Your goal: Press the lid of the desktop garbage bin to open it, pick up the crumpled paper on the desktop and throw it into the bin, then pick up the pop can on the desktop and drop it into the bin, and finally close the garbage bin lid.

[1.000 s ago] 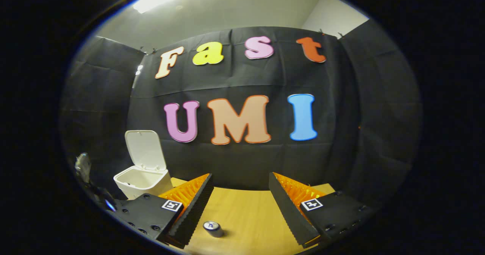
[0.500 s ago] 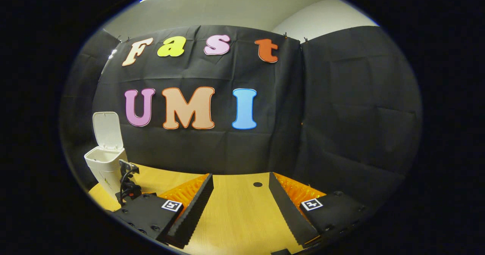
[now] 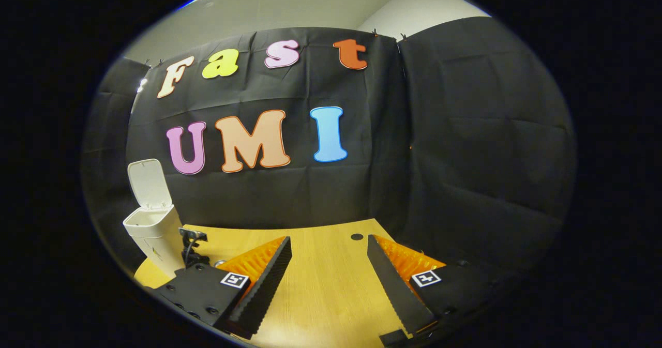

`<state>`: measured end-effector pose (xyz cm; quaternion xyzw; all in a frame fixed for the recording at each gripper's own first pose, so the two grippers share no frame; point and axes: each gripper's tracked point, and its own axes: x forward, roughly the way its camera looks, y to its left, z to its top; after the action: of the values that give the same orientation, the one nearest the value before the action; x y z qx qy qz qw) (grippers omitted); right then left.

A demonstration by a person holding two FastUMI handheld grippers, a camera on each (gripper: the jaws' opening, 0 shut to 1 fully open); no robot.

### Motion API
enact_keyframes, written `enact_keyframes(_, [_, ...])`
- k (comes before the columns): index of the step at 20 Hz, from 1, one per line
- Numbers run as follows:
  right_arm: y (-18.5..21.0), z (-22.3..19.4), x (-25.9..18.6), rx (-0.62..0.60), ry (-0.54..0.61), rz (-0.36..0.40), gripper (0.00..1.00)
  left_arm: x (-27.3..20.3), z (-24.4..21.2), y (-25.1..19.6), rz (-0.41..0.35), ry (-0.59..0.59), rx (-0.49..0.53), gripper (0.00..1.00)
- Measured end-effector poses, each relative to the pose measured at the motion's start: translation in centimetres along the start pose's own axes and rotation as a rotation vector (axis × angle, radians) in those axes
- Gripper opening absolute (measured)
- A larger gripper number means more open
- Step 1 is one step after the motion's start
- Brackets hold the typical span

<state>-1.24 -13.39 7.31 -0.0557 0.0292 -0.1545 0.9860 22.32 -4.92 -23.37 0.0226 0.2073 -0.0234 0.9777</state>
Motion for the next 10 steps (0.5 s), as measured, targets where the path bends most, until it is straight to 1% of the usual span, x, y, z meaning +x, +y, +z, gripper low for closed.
enact_keyframes(2, [-0.2,0.0,-0.2,-0.003,0.004,0.002,0.98,-3.1,5.3,-1.1,-0.053,-0.089,-0.001,0.79])
enact_keyframes(4, [0.2,-0.3,-0.2,-0.011,0.011,0.029,0.98,-7.4,12.0,-2.5,-0.155,-0.199,-0.036,0.77])
enact_keyframes(5, [0.7,-0.6,0.0,-0.014,0.02,0.049,0.98,-9.6,15.3,-2.4,-0.188,-0.249,-0.032,0.77])
enact_keyframes(6, [1.4,-0.9,0.2,-0.016,0.027,0.07,0.98,-12.0,18.5,-1.3,-0.19,-0.298,-0.011,0.77])
enact_keyframes(7, [2.0,-1.3,0.4,-0.018,0.033,0.094,0.98,-14.0,21.4,0.8,-0.165,-0.342,0.012,0.76])
enact_keyframes(8, [2.7,-1.7,0.5,-0.02,0.038,0.117,0.98,-15.6,23.5,3.5,-0.119,-0.373,0.027,0.76])
enact_keyframes(9, [3.4,-2.3,0.7,-0.021,0.048,0.137,0.98,-17.1,25.1,6.7,-0.063,-0.398,0.033,0.77])
enact_keyframes(10, [4.1,-2.8,0.8,-0.021,0.059,0.159,0.98,-18.3,25.9,10.3,0.012,-0.407,0.037,0.77])
